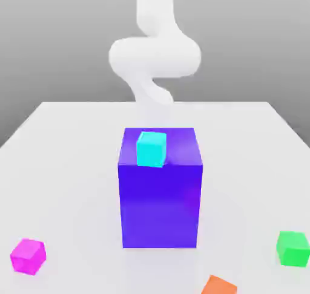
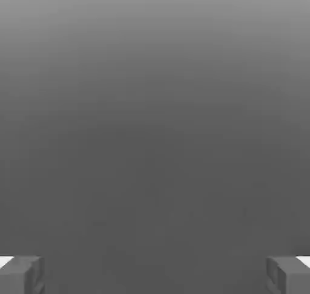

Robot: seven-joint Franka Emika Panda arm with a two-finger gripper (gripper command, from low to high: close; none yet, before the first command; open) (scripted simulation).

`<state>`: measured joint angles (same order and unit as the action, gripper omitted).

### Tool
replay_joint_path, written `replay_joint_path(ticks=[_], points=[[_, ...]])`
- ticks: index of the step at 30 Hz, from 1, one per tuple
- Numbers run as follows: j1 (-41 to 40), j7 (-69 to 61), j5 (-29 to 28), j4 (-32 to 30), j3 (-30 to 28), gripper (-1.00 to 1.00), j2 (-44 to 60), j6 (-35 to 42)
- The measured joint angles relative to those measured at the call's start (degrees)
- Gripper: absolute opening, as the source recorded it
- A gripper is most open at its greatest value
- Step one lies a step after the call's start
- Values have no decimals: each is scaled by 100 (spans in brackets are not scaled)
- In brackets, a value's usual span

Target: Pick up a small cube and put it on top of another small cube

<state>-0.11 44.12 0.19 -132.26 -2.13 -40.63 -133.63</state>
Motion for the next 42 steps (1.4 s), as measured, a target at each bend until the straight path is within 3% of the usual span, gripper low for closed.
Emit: replay_joint_path(ticks=[17, 27, 32, 33, 42], points=[[-326, -1578, 690, -326, -1417, 0, 3559, -1256], [-1096, -2593, 1230, -510, -1605, 0, 5657, -1973], [-1550, -3055, 1766, -322, -1135, 0, 6703, -2682], [-1609, -3106, 1832, -294, -1063, -100, 6821, -2771], [-1466, -2949, 1622, -377, -1252, -100, 6487, -2515]])
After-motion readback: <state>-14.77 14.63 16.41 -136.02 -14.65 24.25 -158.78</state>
